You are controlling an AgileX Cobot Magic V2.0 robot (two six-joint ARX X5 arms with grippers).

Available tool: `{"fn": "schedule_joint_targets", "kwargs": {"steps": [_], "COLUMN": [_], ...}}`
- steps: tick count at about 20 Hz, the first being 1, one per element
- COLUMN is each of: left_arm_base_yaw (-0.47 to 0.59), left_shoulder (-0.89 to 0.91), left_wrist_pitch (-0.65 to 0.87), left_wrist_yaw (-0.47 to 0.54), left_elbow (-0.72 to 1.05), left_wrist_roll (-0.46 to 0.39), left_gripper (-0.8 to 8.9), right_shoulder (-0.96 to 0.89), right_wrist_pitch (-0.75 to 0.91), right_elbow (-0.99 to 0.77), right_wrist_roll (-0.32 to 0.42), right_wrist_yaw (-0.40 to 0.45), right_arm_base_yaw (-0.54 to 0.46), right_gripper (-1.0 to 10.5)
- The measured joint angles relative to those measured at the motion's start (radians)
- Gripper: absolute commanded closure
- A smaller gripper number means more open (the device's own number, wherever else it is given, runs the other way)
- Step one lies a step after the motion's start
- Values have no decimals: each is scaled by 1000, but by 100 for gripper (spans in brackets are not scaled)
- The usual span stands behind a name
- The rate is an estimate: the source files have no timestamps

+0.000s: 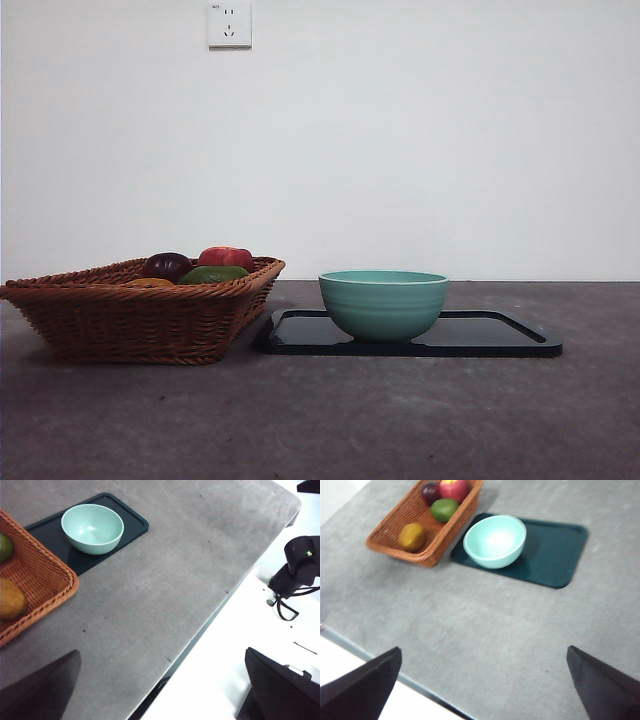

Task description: Pick up the wifruite, put it on the bowl, pick up the plate, put it on desk

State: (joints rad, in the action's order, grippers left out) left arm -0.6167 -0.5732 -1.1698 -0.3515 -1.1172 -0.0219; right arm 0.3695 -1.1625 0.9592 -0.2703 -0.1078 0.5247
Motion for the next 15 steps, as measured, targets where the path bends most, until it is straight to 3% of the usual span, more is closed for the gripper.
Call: {"fn": "schedule_joint_targets", "kwargs": {"steps": [8, 15], "left_arm_base_yaw": [0, 0], "left_shoulder": [0, 0], "left_wrist_pitch": [7, 7], "left_wrist_yaw": [0, 0], "left_elbow": [0, 0], "left_wrist_roll": [-7, -7], "left_gripper": [286, 286], "right_shoulder": [289, 764], "right_wrist_pitch": [94, 202], "right_elbow": [0, 139], "right_wrist_roll": [1, 1], "right_wrist_yaw": [-28, -32], "right_arm_base_yaw": [0, -15], "right_gripper": [399, 400]}}
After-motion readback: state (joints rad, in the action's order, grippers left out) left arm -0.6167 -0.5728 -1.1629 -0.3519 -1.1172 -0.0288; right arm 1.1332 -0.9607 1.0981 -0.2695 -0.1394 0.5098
